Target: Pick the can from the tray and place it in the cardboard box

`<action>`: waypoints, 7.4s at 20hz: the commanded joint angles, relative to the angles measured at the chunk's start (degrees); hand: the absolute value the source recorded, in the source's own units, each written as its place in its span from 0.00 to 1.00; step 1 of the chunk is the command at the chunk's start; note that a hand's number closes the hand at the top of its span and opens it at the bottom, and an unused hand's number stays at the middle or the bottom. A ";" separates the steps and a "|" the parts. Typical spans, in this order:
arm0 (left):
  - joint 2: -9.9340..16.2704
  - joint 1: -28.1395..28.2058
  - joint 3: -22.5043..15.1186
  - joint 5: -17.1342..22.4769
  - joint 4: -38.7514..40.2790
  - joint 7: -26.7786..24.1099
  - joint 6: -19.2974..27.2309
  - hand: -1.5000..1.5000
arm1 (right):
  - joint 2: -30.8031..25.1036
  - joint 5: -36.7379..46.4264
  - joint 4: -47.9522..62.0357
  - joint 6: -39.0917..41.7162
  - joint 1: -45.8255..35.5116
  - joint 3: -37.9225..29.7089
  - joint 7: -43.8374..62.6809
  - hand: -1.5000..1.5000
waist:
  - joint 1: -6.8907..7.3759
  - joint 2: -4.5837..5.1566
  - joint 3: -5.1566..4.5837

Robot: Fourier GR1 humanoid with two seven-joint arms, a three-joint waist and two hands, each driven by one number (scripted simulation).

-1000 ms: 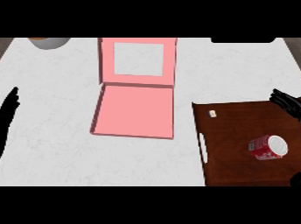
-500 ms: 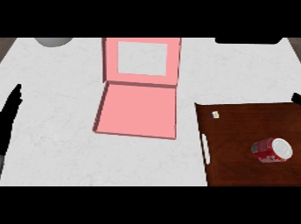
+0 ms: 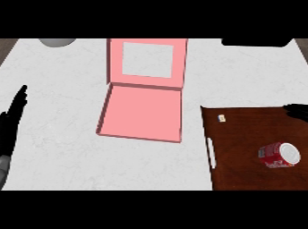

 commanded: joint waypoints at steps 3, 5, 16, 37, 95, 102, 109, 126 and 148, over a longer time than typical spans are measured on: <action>-1.25 -0.79 0.84 -0.60 1.49 -0.43 -0.69 0.50 | 3.06 10.66 5.43 2.62 -7.82 8.14 -3.62 0.00 | -0.45 -0.21 -0.10; 0.73 -0.53 2.28 -0.66 1.50 0.28 -2.30 0.50 | 3.40 11.35 6.48 4.55 -8.83 8.62 -2.75 0.00 | -0.90 -0.36 -0.12; -0.55 2.63 4.50 -3.50 -6.18 5.84 -3.65 0.50 | 8.84 18.69 8.72 2.77 -11.52 8.63 -1.26 0.00 | -1.65 -0.69 -0.12; -6.38 -0.87 9.59 -7.79 5.19 -1.71 -5.80 0.50 | 5.84 17.69 -6.29 5.24 -2.99 8.39 0.55 0.00 | -2.74 -0.66 -0.19; -8.44 1.94 12.33 -12.05 -0.86 0.62 -9.84 0.50 | 55.89 61.75 -39.43 -21.88 -13.29 17.68 130.17 1.00 | -0.68 -0.69 -0.36; -8.07 -0.14 12.73 -12.20 0.48 -0.86 -10.67 0.50 | 55.90 50.92 -23.87 -28.10 -28.33 9.29 133.66 1.00 | 1.14 0.02 -0.24; -10.25 -2.02 11.25 -13.38 1.16 0.70 -9.93 0.50 | 55.91 45.97 -6.33 -37.27 -35.18 4.69 129.24 1.00 | 1.29 0.36 -0.19; -10.88 -2.69 11.85 -13.41 1.57 0.32 -10.57 0.50 | 55.91 35.23 17.34 -60.85 -41.33 -0.05 119.90 0.00 | 1.77 0.25 -0.16; -11.05 4.92 14.97 -13.95 -0.90 0.07 -8.51 0.50 | 55.93 53.47 -17.95 -71.77 -16.69 1.05 123.91 0.00 | -5.17 -1.94 -0.19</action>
